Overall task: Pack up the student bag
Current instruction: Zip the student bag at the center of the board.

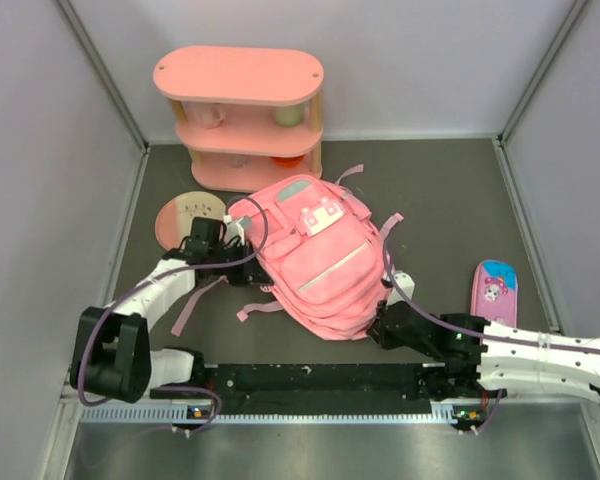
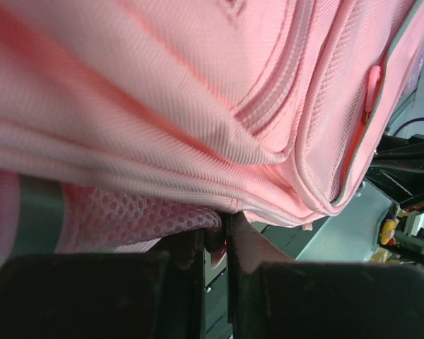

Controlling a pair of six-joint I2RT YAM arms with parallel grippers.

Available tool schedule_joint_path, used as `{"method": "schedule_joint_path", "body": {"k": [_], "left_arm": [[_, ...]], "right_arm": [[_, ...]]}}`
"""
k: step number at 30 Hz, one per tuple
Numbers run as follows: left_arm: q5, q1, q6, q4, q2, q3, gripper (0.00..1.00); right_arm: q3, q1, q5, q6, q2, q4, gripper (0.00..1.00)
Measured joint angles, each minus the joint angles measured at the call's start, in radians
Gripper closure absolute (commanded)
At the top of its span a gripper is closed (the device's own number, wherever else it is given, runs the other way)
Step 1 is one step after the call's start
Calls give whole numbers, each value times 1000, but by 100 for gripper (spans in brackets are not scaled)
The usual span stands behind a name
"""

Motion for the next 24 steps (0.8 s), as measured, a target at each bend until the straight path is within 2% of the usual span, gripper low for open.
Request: {"method": "schedule_joint_path", "body": {"k": [1,2,3,6,12,14,18,24], "left_arm": [[-8,-4,-1,-3,11,9,40],[-23,-8,-5,2,15,13,16],[-37,-9,-3,3,10,13,1],[-89,-14,-52,11,-58,2,1],[-185,-43,-240,93,-421,-175,1],[-231,-106,-321,101,-510,-245,1],[-389,-363,-535,108,-647,-355,1],[-700,-612,-811,205,-710,-436,1]], "right_arm": [[0,6,2,0,11,2,100],[0,11,3,-1,22,6,100],[0,14,3,-2,33,9,100],[0,17,11,-2,42,15,100],[0,18,27,11,32,16,100],[0,18,29,14,32,16,100],[0,19,33,22,27,15,100],[-1,19,42,25,15,14,100]]}}
